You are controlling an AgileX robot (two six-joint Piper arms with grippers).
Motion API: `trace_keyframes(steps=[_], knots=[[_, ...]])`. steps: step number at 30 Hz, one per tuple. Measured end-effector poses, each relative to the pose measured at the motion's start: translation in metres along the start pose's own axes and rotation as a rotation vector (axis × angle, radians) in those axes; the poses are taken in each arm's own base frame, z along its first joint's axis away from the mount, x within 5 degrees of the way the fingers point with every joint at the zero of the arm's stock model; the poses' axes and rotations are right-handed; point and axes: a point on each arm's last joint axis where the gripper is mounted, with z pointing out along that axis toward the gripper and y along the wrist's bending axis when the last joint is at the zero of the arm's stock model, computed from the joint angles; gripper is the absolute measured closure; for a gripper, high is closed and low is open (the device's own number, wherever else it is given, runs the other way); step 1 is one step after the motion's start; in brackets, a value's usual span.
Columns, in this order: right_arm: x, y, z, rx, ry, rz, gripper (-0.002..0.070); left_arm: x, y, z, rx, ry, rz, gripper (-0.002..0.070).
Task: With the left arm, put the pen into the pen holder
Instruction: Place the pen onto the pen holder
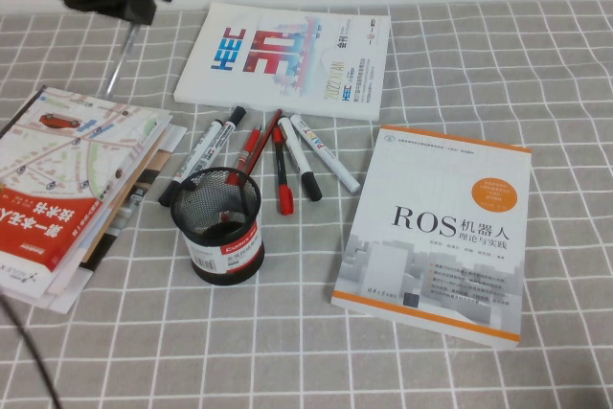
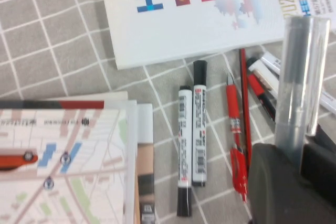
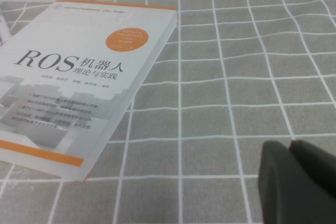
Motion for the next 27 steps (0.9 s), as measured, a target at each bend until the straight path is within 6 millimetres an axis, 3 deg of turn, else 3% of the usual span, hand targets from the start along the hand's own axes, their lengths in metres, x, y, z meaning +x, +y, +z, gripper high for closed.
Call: trace_keyframes(steps=[6, 10, 13, 17, 20, 23, 27], knots=[[0.000, 0.000, 0.000, 0.000, 0.000, 0.000, 0.0691, 0.048, -0.013, -0.033, -0.039, -0.173, -0.019, 0.0626], [0.000, 0.000, 0.000, 0.000, 0.000, 0.000, 0.0691, 0.085, -0.024, -0.058, -0.071, -0.391, -0.025, 0.0626], [0.000, 0.000, 0.000, 0.000, 0.000, 0.000, 0.0691, 0.113, -0.028, -0.065, -0.107, -0.554, -0.068, 0.0626], [0.000, 0.000, 0.000, 0.000, 0.000, 0.000, 0.0691, 0.153, -0.029, -0.055, -0.163, -0.653, -0.133, 0.0626], [0.000, 0.000, 0.000, 0.000, 0.000, 0.000, 0.0691, 0.171, -0.030, -0.045, -0.177, -0.656, -0.157, 0.0626], [0.000, 0.000, 0.000, 0.000, 0.000, 0.000, 0.0691, 0.177, -0.039, -0.036, -0.151, -0.651, -0.148, 0.0626], [0.000, 0.000, 0.000, 0.000, 0.000, 0.000, 0.0691, 0.169, -0.058, -0.034, -0.107, -0.723, -0.084, 0.0626]])
